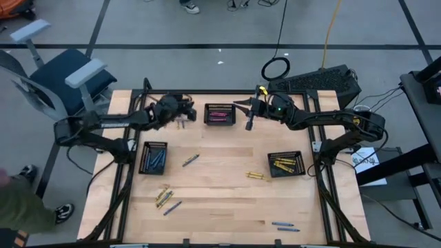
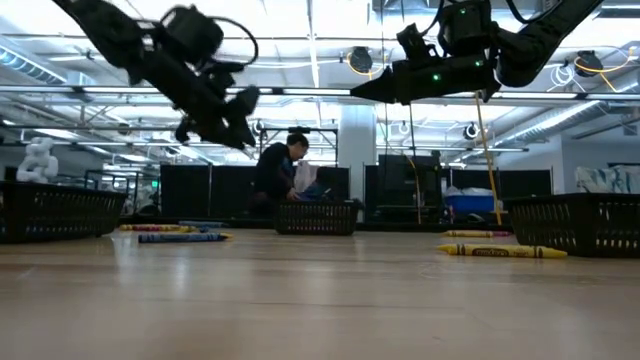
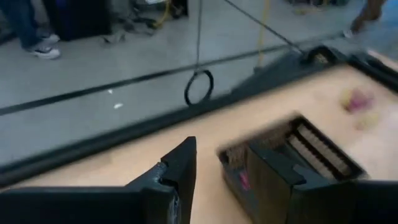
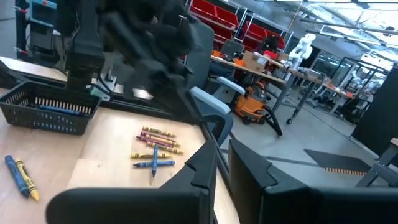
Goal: Sort crayons
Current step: Put the red crayon into the top black bin
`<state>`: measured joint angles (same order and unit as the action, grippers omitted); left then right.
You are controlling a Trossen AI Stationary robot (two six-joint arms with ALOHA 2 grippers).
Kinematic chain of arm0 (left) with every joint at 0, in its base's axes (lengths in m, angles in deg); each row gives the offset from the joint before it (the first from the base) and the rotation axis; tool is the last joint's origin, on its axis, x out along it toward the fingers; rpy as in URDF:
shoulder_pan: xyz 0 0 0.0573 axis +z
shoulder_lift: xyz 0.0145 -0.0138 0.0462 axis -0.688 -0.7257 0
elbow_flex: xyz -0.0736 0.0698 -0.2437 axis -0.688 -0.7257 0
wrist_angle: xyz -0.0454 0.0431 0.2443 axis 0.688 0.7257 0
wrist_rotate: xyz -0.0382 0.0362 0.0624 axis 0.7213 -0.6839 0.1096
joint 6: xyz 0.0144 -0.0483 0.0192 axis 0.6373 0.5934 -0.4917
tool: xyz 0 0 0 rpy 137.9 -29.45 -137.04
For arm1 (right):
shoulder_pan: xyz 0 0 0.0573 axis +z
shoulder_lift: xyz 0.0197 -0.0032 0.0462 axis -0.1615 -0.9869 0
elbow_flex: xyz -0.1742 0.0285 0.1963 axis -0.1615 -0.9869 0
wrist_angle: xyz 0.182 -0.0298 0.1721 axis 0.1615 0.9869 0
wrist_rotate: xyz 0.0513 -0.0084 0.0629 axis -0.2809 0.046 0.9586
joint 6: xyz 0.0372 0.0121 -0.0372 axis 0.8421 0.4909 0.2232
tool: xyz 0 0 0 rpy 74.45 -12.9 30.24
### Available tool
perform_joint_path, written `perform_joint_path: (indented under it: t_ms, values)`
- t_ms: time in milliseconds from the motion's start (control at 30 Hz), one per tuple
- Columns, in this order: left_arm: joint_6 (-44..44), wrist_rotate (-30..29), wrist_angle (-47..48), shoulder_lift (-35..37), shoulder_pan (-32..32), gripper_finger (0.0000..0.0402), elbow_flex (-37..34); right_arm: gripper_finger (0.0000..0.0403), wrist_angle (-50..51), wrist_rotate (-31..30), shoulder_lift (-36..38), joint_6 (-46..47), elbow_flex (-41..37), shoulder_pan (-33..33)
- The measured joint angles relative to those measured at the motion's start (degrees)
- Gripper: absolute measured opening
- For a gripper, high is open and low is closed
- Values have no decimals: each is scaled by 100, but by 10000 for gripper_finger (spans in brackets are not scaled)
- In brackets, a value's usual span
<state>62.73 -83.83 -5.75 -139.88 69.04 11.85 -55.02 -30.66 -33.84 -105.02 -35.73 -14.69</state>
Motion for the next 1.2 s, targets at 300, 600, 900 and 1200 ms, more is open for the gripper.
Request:
perform_joint_path:
  t_ms: [300, 600, 900, 1200]
  values:
    - [7, 442, 2019, -440, 1174, 135, 603, 27, -40, -26, 0, 443, 0, -2]
    - [899, 917, 5484, -507, 1763, 135, 1233, 27, -415, -38, 0, 446, 0, -2]
    - [868, 1906, 6197, -921, 1773, 135, 1235, 27, -417, -38, 0, 408, 0, -2]
    - [756, 1979, 6145, -1775, 1636, 135, 1233, 27, -413, -36, 0, 406, 0, -2]
